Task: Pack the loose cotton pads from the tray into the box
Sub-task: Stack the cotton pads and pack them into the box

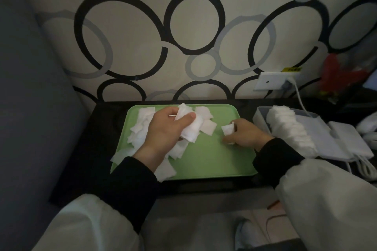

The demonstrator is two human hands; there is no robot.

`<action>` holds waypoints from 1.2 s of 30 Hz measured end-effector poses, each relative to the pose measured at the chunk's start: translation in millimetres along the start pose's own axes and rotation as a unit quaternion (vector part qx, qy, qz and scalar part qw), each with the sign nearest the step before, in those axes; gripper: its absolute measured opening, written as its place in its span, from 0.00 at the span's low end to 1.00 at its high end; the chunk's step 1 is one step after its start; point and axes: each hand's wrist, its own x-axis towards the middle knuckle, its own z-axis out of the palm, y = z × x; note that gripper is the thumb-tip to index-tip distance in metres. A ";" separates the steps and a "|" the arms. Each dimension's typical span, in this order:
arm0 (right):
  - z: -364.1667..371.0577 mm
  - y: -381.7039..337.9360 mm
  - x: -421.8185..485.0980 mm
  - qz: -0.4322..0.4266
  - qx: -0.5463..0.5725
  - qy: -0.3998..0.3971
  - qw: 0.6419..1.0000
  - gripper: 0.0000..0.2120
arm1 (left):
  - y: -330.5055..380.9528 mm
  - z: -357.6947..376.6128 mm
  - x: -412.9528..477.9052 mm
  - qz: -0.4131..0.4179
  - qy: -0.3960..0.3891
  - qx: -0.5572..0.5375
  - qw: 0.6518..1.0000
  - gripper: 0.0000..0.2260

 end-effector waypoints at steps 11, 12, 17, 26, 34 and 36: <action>-1.1 -7.5 -11.8 -0.037 0.202 -0.016 0.979 0.12 | -5.3 5.4 2.7 -0.024 -0.024 0.007 0.999 0.12; -0.8 -12.4 -14.1 -0.044 0.237 -0.027 0.970 0.13 | -5.0 6.9 2.5 -0.033 -0.021 -0.004 0.999 0.12; 1.5 -44.2 -29.2 -0.067 0.344 -0.082 0.933 0.12 | -4.2 13.4 2.4 -0.100 -0.010 -0.048 0.994 0.15; 0.3 -54.0 -34.7 -0.156 0.382 -0.104 0.905 0.08 | -1.8 19.0 -1.4 -0.110 -0.048 -0.075 0.990 0.10; -10.1 -47.2 -32.1 -0.187 0.263 -0.087 0.942 0.05 | 3.2 18.2 -2.8 -0.103 -0.098 -0.063 0.988 0.10; -10.9 -46.3 -30.8 -0.193 0.226 -0.072 0.952 0.06 | 2.9 18.3 -3.6 -0.103 -0.103 -0.050 0.988 0.09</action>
